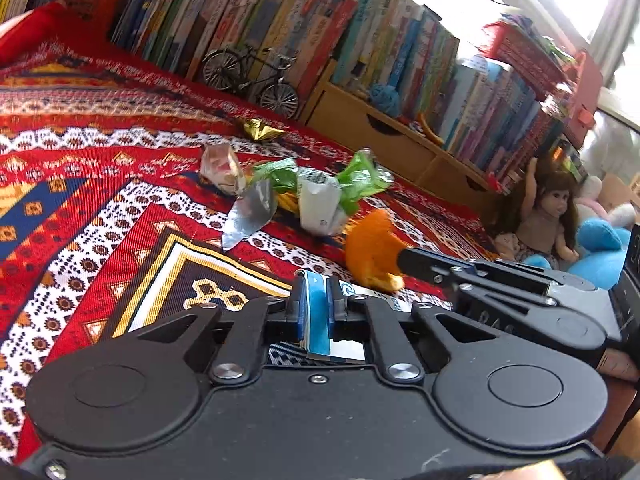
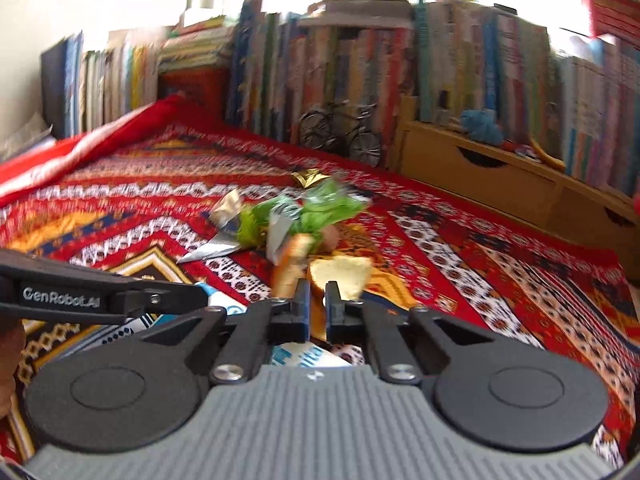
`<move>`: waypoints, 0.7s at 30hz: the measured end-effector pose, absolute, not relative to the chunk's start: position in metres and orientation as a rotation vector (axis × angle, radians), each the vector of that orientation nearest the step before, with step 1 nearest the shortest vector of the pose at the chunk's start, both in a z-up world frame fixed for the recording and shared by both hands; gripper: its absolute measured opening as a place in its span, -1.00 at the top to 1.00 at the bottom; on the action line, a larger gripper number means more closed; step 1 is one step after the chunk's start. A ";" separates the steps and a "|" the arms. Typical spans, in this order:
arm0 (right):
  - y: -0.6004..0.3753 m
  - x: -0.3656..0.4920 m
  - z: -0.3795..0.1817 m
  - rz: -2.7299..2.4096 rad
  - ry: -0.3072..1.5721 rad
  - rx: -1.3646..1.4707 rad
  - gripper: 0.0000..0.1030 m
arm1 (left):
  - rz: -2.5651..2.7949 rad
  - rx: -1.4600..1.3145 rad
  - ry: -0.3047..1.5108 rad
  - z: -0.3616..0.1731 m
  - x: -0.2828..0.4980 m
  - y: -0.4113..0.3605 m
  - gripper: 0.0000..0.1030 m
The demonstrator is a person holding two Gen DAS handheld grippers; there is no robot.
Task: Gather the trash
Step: 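Grasp the white Sanjin packet with the left gripper while the right approaches the orange peel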
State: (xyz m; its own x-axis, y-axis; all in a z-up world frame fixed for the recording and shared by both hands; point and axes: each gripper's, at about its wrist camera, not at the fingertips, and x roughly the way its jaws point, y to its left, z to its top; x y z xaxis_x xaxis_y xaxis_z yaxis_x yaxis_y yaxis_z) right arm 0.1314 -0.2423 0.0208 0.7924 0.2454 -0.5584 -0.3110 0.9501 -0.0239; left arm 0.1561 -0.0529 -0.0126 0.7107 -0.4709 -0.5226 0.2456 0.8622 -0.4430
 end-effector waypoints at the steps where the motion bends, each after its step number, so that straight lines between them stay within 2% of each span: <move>1: -0.247 0.129 0.024 0.293 0.586 -0.094 0.80 | -0.412 -0.337 0.669 -0.010 0.152 -0.053 0.84; 10: -0.270 0.102 0.036 0.223 0.592 -0.040 0.80 | -0.481 -0.043 0.708 0.003 0.103 -0.068 0.86; 13: -0.279 0.098 0.038 0.187 0.596 -0.006 0.79 | -0.482 0.055 0.638 0.008 0.088 -0.075 0.69; 14: -0.282 0.098 0.039 0.176 0.597 0.001 0.77 | -0.478 0.095 0.593 0.009 0.084 -0.079 0.39; 15: -0.285 0.097 0.038 0.172 0.600 0.007 0.64 | -0.473 0.127 0.556 0.011 0.082 -0.082 0.19; 16: -0.287 0.098 0.038 0.174 0.603 0.017 0.56 | -0.467 0.151 0.528 0.011 0.081 -0.085 -0.10; 18: -0.292 0.099 0.036 0.191 0.607 0.051 0.01 | -0.501 0.192 0.489 0.011 0.083 -0.094 -0.33; 20: -0.294 0.102 0.032 0.206 0.613 0.073 -0.32 | -0.555 0.233 0.509 0.009 0.094 -0.106 -0.57; 21: -0.294 0.105 0.030 0.211 0.622 0.077 -0.36 | -0.572 0.238 0.531 0.006 0.100 -0.109 -0.57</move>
